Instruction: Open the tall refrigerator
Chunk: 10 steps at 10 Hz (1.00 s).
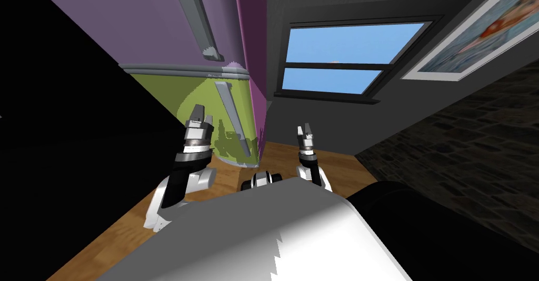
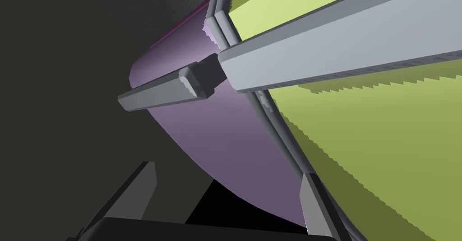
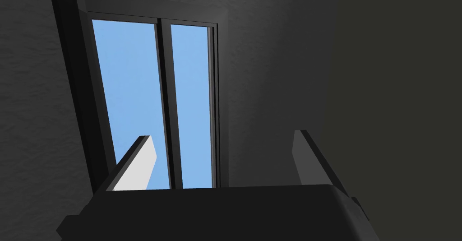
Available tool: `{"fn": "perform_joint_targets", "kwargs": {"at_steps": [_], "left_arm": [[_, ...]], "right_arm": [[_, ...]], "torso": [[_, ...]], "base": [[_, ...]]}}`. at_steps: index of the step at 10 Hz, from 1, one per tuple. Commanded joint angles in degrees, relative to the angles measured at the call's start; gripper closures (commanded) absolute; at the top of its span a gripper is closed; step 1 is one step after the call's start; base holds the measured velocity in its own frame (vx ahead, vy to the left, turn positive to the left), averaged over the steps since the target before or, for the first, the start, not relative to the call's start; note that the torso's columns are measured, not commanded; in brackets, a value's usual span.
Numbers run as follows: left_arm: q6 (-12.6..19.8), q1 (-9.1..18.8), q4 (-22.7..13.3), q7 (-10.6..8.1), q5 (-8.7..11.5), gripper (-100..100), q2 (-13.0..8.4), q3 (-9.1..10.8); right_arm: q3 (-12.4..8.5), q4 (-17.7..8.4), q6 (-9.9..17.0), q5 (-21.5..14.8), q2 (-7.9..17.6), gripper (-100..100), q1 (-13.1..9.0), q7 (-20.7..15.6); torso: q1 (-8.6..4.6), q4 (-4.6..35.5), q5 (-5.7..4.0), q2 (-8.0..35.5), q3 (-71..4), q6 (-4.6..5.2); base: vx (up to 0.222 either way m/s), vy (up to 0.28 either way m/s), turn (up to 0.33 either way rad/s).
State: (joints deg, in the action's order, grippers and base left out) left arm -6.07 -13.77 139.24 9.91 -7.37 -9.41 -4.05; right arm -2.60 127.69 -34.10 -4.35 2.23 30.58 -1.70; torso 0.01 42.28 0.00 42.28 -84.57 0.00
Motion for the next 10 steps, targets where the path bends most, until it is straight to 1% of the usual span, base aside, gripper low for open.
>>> {"fn": "perform_joint_targets", "kwargs": {"at_steps": [1,2,3,5,6,7,8,9,10], "left_arm": [[4.0,3.0,0.5,0.21,-0.1,-100,-0.2,0.24],[5.6,4.7,0.7,0.4,-0.2,-100,-0.2,0.27],[6.1,4.7,0.7,0.4,-0.2,-100,-0.2,0.27],[9.7,8.1,1.0,0.78,-0.5,-100,-0.2,0.33],[10.3,8.1,1.0,0.78,-0.5,-100,-0.2,0.33],[12.4,9.9,1.1,0.98,-0.6,-100,-0.3,0.36],[13.9,11.7,1.1,1.19,-0.8,-100,-0.4,0.4],[14.6,11.7,1.1,1.19,-0.8,-100,-0.4,0.4],[16.8,13.6,1.1,1.39,-0.9,-100,-0.5,0.43]], "right_arm": [[0.0,0.0,0.0,0.0,0.0,0,0.0,0.0],[0.0,0.0,0.0,0.0,0.0,0,0.0,0.0],[0.0,0.0,0.0,0.0,0.0,0,0.0,0.0],[0.0,0.0,0.0,0.0,0.0,0,0.0,0.0],[0.0,0.0,0.0,0.0,0.0,0,0.0,0.0],[0.0,0.0,0.0,0.0,0.0,0,0.0,0.0],[0.0,0.0,0.0,0.0,0.0,0,0.0,0.0],[0.0,0.0,0.0,0.0,0.0,0,0.0,0.0],[0.0,0.0,0.0,0.0,0.0,0,0.0,0.0]], "torso": [[0.0,0.0,0.0,0.0,0.0,0.0],[-0.01,0.0,0.0,0.0,0.0,0.0],[-0.01,0.0,0.0,0.0,0.0,0.0],[-0.01,0.0,0.0,0.0,0.0,0.0],[-0.02,0.0,-0.01,0.0,0.0,0.0],[0.0,0.0,0.0,0.0,0.0,-0.01],[0.0,0.0,0.0,0.0,0.0,0.0],[0.0,0.0,0.0,0.0,0.0,0.0],[0.0,0.0,0.0,0.0,0.0,-0.01]], "base": [[0.015,-0.002,-0.006],[0.021,0.0,-0.01],[0.019,-0.001,-0.006],[0.022,-0.005,-0.007],[0.022,-0.002,-0.005],[0.021,0.0,-0.006],[0.027,-0.001,-0.011],[0.02,0.0,-0.006],[0.017,-0.002,-0.005]]}}
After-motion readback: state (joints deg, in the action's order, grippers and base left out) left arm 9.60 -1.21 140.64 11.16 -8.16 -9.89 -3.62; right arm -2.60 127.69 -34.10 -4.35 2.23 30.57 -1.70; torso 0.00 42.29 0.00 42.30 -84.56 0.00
